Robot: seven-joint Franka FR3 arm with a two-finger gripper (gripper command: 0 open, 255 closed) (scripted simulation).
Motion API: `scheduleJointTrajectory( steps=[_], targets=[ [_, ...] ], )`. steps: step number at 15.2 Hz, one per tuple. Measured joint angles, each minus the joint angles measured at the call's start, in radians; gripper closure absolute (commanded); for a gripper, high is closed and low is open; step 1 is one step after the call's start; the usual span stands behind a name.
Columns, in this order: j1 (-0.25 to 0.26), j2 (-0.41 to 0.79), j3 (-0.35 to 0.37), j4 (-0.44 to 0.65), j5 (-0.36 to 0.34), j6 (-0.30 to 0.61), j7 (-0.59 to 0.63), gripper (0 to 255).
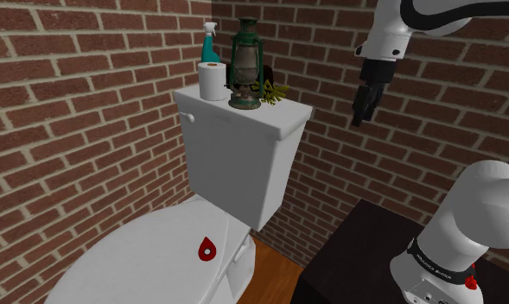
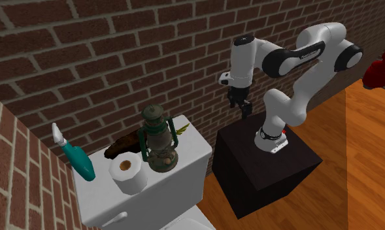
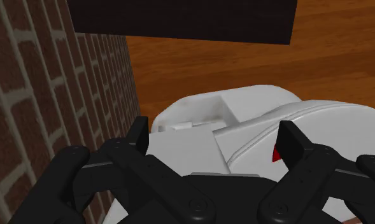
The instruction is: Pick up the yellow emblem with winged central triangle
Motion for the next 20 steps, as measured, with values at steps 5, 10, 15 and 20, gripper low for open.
scheduleJointTrajectory(
  steps=[5,10,15,20],
  targets=[
    [0.004,0.116,0.016,0.088,-0.033,0.035,-0.005,0],
    [0.011,0.319,0.053,0.255,-0.087,0.081,0.006,0],
    [0.017,0.506,0.09,0.445,-0.155,0.087,0.024,0],
    [0.029,0.703,0.122,0.673,-0.237,0.057,0.044,0]
  ],
)
